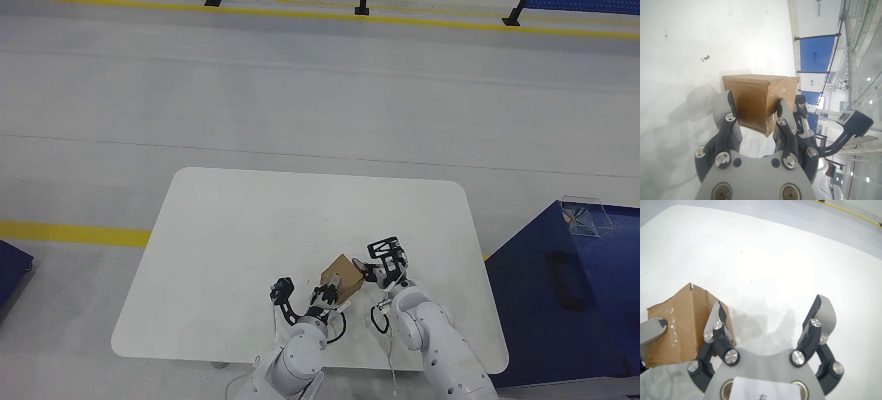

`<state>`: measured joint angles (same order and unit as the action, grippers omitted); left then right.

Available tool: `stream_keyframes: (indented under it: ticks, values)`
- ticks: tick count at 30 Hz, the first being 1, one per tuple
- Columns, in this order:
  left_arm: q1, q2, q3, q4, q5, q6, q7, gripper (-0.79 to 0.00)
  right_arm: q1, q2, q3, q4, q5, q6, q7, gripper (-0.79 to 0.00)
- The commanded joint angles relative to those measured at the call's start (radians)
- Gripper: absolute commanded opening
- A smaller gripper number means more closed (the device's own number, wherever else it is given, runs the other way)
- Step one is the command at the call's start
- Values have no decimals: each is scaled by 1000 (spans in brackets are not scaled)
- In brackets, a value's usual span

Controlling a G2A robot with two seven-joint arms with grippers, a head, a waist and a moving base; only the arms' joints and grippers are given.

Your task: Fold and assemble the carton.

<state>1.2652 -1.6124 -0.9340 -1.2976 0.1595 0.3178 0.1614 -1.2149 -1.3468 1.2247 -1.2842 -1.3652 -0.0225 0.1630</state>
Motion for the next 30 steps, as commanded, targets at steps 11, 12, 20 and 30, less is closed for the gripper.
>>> stream_keyframes:
  ticks: [11,12,20,30]
  values:
    - [17,-3,-8,-8,22,-1,4,-409,1,1,35,-36,70,-7,38,0]
    - [21,-2,-9,-13,25,-6,4,-409,6,0,35,-34,76,-12,47,0]
    - [67,4,-34,-65,28,-106,15,-339,50,-7,23,5,102,9,76,0]
    - [80,6,-58,-70,24,-105,5,-394,39,-9,6,-6,93,-12,52,0]
